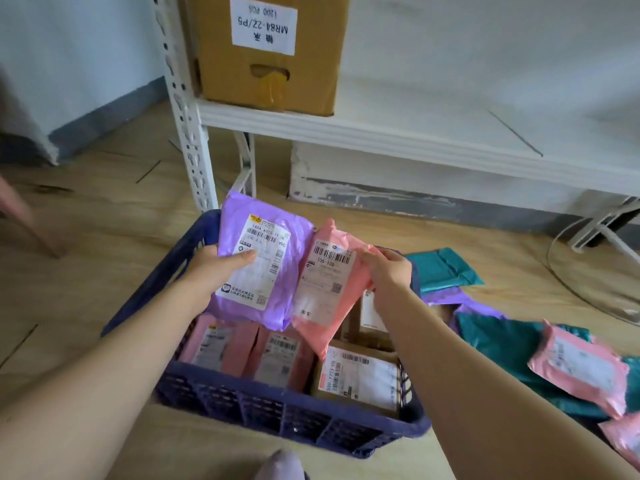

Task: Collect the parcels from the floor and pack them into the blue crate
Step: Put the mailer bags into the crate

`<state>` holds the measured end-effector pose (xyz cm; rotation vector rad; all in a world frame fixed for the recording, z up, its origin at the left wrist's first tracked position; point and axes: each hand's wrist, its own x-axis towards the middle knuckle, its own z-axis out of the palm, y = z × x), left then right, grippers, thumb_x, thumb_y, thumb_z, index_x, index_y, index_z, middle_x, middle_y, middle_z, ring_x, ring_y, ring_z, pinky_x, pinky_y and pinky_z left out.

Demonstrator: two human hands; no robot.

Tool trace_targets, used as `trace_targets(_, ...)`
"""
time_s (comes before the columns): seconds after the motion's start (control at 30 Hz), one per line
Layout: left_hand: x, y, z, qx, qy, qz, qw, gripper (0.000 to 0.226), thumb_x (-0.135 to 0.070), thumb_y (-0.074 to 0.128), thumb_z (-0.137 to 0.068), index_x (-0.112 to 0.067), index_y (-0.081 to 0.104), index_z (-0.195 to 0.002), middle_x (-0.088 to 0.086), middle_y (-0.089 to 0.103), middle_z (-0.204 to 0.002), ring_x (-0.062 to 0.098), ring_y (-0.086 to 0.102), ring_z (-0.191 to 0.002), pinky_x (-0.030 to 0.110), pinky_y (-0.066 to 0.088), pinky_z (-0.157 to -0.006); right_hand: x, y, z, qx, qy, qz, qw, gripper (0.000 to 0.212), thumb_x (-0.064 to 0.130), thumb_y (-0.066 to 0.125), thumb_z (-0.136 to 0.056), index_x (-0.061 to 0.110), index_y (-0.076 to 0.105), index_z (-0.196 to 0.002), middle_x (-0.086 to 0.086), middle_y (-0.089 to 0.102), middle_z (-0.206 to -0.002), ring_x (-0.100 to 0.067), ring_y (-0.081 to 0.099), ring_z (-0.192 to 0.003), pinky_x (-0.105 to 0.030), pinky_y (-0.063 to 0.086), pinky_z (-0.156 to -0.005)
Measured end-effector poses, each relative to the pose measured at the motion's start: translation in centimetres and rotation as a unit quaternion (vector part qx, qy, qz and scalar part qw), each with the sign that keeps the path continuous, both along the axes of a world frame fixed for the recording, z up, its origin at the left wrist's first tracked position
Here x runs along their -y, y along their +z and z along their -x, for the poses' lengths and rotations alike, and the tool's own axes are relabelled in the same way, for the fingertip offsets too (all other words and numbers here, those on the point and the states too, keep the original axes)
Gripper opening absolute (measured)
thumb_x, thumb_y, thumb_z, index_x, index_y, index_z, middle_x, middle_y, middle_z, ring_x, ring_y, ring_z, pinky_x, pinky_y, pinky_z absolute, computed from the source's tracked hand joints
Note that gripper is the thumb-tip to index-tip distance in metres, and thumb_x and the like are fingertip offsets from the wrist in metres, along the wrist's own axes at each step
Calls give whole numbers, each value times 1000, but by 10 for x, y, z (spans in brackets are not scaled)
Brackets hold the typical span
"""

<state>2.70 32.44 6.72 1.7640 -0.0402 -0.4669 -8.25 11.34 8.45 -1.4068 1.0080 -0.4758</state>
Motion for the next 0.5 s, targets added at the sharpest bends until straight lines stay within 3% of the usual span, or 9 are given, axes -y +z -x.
trace_targets(0.1,-9,-25,-26,-4,10,-29,1000,6,-21,72,-82,-18,67,-83,8,70,-83,26,67,-78,39,54,-79,-7,-23,-29,-21,8,5,1000,13,16,62,-85,11,67,-96,-4,64,-79,-19,55,-67,-25,41,-50)
trace_targets(0.17,-12,-40,-40,-12,16,-49,999,6,-22,70,-83,-19,66,-80,7,70,-81,26,66,-76,38,53,-78,-11,-40,-47,-40,23,14,999,8,15,59,-86,14,66,-90,-5,65,-83,-20,57,-70,-29,47,-57)
trace_targets(0.27,-11,-63,-61,-20,30,-65,997,7,-19,69,-84,-13,65,-83,8,67,-80,20,62,-65,27,52,-62,-12,-66,-70,-82,53,53,994,15,14,54,-85,19,66,-77,-6,66,-77,-20,55,-62,-28,48,-56)
trace_targets(0.37,-8,-85,-78,-22,34,-92,995,12,-15,67,-86,-7,65,-95,4,63,-73,15,57,-61,13,47,-44,-10,-90,-86,-132,81,90,984,20,15,50,-88,18,67,-79,0,61,-66,-17,54,-60,-20,41,-50)
trace_targets(0.43,-7,-99,-89,-32,32,-103,994,22,-17,70,-83,-2,68,-99,10,68,-81,23,63,-69,21,54,-61,-10,-102,-92,-159,101,112,976,23,14,46,-91,18,67,-82,2,58,-64,-16,53,-59,-21,40,-51)
trace_targets(0.5,-4,-114,-98,-39,31,-122,991,36,-26,76,-76,-5,69,-105,15,71,-96,28,68,-84,39,56,-82,-8,-118,-101,-180,110,120,970,24,14,44,-93,18,67,-85,2,57,-65,-13,51,-57,-21,40,-52)
